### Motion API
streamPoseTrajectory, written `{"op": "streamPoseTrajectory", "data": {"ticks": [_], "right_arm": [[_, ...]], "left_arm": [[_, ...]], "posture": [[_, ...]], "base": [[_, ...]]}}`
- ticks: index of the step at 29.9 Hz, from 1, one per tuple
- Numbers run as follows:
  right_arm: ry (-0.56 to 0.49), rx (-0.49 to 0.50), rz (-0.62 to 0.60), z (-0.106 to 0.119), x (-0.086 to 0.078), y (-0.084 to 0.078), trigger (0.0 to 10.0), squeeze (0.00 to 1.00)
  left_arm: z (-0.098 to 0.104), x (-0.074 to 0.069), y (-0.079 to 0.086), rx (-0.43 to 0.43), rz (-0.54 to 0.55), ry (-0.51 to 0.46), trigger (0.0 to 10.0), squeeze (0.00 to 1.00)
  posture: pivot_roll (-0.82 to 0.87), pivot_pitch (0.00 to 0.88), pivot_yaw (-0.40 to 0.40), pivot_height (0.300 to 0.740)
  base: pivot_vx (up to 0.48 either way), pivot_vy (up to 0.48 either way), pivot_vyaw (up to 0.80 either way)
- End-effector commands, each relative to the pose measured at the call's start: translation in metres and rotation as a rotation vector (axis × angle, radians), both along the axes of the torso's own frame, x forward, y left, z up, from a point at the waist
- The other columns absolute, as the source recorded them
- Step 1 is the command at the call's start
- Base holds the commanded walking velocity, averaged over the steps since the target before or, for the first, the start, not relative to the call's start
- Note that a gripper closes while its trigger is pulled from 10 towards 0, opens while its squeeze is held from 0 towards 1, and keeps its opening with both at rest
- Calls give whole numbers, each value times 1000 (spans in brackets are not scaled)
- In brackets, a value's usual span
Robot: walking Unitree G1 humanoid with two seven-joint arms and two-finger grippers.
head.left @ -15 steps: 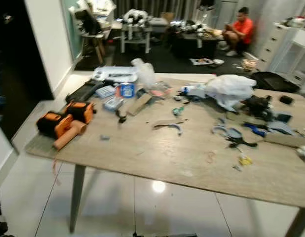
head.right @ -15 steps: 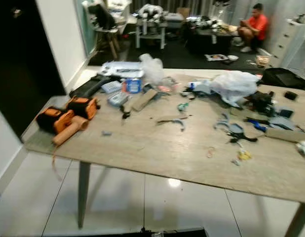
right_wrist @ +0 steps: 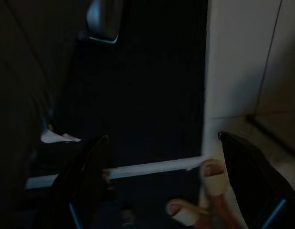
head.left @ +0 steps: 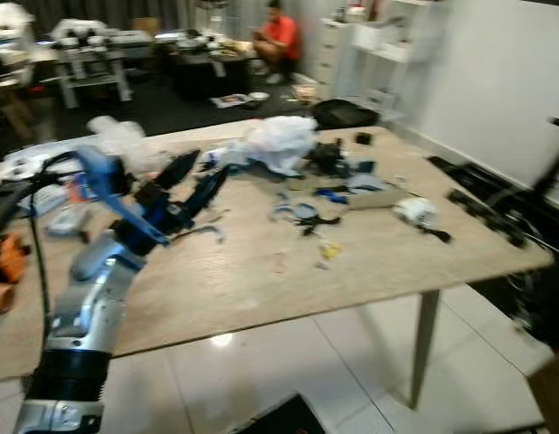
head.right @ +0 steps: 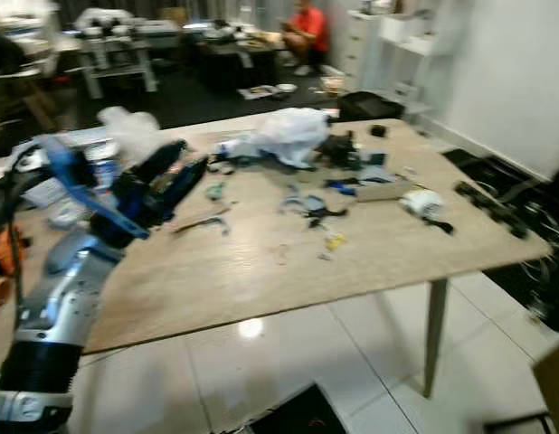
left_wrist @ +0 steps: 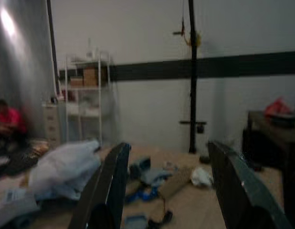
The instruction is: Picking trash to rubbish bin
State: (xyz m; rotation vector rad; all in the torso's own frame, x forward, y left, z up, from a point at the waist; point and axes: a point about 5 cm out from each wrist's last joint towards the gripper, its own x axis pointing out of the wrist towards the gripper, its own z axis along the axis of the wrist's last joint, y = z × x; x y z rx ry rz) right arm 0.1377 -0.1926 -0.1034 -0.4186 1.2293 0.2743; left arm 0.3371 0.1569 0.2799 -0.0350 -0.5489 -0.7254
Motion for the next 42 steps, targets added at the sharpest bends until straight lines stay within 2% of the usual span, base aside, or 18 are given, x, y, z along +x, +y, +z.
{"op": "streamPoseTrajectory", "data": {"ticks": [1, 3, 7, 8, 13, 14, 15, 16, 19, 24, 27, 28, 32, 38, 42], "right_arm": [[23, 4, 1, -2, -6, 3, 10000, 0], [24, 5, 0, -2, -6, 3, 10000, 0], [30, 10, -3, -3, -8, 5, 10000, 0], [30, 10, -3, -3, -8, 5, 10000, 0], [35, 12, -7, -4, -10, 5, 10000, 0], [37, 12, -7, -4, -11, 5, 10000, 0], [39, 11, -7, -4, -12, 5, 10000, 0], [42, 10, -7, -5, -13, 5, 10000, 0], [48, 9, -16, -6, -17, 4, 10000, 0], [52, 11, -27, -7, -21, 4, 10000, 0], [72, 10, -30, -10, -31, 2, 10000, 0], [72, 10, -30, -10, -31, 2, 10000, 0], [89, 10, -38, -12, -40, 1, 10000, 0], [98, 10, -39, -13, -46, 0, 10000, 0], [103, 7, -35, -13, -49, -2, 10000, 0]], "left_arm": [[-5, 4, -4, 75, 72, 0, 10000, 0], [-7, 7, -5, 101, 101, 1, 10000, 0], [-18, 19, -5, 223, 265, -2, 10000, 0], [-18, 19, -5, 223, 265, -2, 10000, 0], [-26, 35, 9, 273, 469, 36, 10000, 0], [-27, 39, 15, 274, 508, 52, 10000, 125], [-27, 41, 18, 276, 535, 61, 10000, 443], [-27, 44, 25, 259, 569, 84, 10000, 1000], [-28, 50, 38, 233, 649, 134, 10000, 1000], [-31, 52, 47, 225, 704, 168, 10000, 1000], [-44, 58, 62, 192, 778, 271, 10000, 1000], [-44, 58, 62, 192, 778, 271, 10000, 1000], [-62, 60, 72, 153, 828, 385, 10000, 1000], [-69, 59, 75, 97, 815, 441, 10000, 1000], [-73, 61, 64, 43, 690, 493, 10000, 1000]], "posture": [[-68, 140, 28, 740], [-68, 140, 28, 740], [-71, 150, 42, 740], [-71, 150, 42, 740], [-79, 166, 47, 740], [-79, 173, 47, 740], [-79, 173, 47, 740], [-80, 186, 47, 740], [-82, 211, 50, 740], [-88, 235, 54, 740], [-103, 277, 61, 740], [-103, 277, 61, 740], [-116, 306, 62, 740], [-123, 325, 59, 740], [-124, 336, 57, 740]], "base": [[0, 0, -775], [0, 0, -775], [0, 0, -775], [0, 0, -775], [0, 0, -775], [0, 0, -775], [0, 0, -775], [0, 0, -775], [0, 0, -775], [0, 0, -465], [0, 0, 0], [0, 0, 0], [0, 0, 0], [0, 0, 0], [0, 0, 0]]}}
